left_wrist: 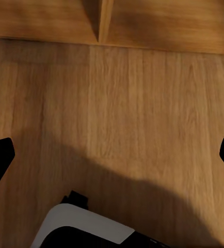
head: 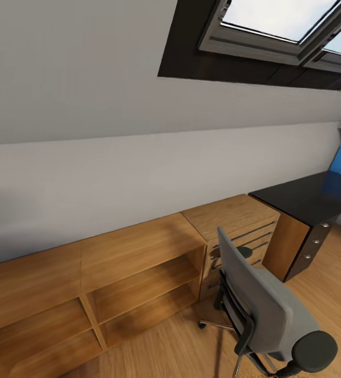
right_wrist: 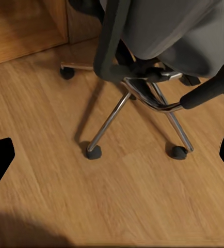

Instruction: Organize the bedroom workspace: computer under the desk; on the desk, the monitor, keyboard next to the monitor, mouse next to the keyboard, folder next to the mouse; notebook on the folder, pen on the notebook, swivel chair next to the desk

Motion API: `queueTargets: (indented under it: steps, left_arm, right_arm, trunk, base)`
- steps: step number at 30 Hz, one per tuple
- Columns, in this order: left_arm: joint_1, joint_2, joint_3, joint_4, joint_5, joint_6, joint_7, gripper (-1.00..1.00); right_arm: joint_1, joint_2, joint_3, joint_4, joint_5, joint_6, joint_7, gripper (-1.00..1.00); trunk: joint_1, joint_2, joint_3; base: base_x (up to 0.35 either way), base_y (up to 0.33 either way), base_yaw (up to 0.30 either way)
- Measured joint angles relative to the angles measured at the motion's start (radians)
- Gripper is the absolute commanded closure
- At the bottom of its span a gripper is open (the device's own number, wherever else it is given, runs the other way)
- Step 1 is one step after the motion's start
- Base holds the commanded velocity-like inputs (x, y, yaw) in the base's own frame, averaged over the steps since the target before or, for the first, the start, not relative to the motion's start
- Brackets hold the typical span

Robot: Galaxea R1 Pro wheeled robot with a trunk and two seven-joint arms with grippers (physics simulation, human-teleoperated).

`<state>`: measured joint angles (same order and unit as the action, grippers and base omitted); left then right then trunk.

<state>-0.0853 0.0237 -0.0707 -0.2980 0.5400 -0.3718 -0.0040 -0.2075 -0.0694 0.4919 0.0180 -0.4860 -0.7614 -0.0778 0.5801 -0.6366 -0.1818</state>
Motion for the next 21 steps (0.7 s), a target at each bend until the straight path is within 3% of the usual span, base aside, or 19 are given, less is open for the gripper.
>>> queueTargets:
  steps: [7,21]
  left_arm:
    - [0.000,0.000,0.000,0.000,0.000,0.000,0.000,-1.00]
    - [0.000,0.000,0.000,0.000,0.000,0.000,0.000,-1.00]
  right_arm:
    - [0.000,-0.001,0.000,0.000,-0.001,0.000,0.000,-1.00]
    - [0.000,-0.001,0.000,0.000,-0.001,0.000,0.000,-1.00]
  trunk:
    - [0.000,0.000,-0.009]
    - [0.000,0.000,-0.015]
  base:
    - [0.000,0.053,-0.169]
    - [0.023,0.185,-0.250]
